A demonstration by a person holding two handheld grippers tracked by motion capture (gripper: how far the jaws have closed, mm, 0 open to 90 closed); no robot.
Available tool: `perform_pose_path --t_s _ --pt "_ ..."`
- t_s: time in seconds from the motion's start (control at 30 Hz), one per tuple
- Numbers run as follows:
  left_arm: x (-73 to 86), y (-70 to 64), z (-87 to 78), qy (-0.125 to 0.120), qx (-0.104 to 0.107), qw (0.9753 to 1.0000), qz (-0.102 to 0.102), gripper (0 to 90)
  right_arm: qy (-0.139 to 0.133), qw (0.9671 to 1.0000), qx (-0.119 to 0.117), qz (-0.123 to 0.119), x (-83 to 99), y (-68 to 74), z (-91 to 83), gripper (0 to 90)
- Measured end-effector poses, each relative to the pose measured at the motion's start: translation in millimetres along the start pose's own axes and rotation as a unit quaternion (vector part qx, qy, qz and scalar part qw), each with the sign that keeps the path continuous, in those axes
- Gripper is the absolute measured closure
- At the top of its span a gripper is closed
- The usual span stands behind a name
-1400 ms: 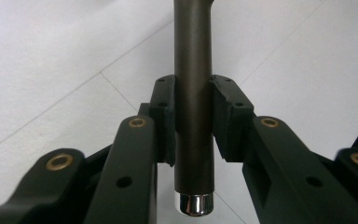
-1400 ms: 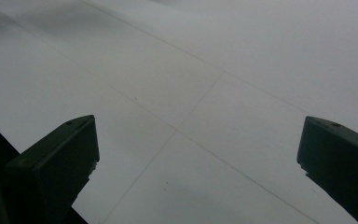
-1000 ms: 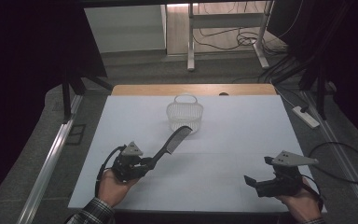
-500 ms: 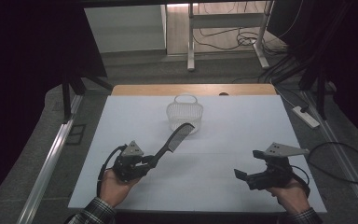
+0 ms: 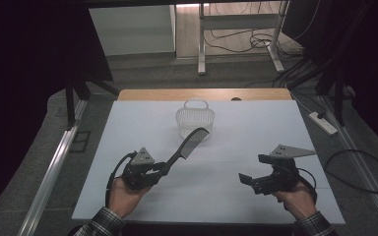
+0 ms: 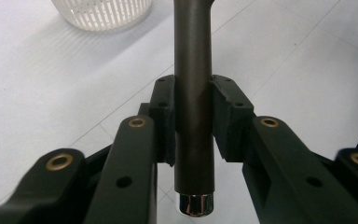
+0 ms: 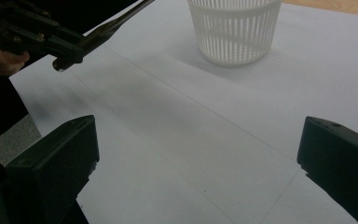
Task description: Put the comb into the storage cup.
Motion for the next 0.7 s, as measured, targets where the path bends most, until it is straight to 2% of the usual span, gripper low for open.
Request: perform_pose_path --t_s 0.1,0.37,0.57,0.7 --pt "-1.6 -1.5 1.1 -0.003 0.001 1.0 0.002 71.7 -0.003 1.0 -0.003 0.001 -3.6 1.1 2.3 0.0" --pt "-5.7 -4.0 4.4 -0.013 0.0 0.9999 0.003 71.7 -0.002 0.9997 -0.019 -0.018 -15.2 8.8 13.1 0.0" --pt "-9.5 -6.4 5.9 -0.025 -0.001 0.9997 0.003 71.7 -0.006 0.9995 -0.028 -0.014 -23.3 12.9 21.4 0.0" --pt "-11.9 -7.5 6.7 -0.032 -0.003 0.9995 0.006 71.7 -0.01 0.999 -0.043 -0.001 -31.0 16.1 28.2 0.0"
Point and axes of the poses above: each handheld gripper's, and its own axes: z roughly forward along the jaws, x roughly out of its underside, y roughly to its left, the point moved 9 cm from there along z, roughly forward along the jaws, and after that the axes turned 11 degrees about -z, right-handed, at the moved point
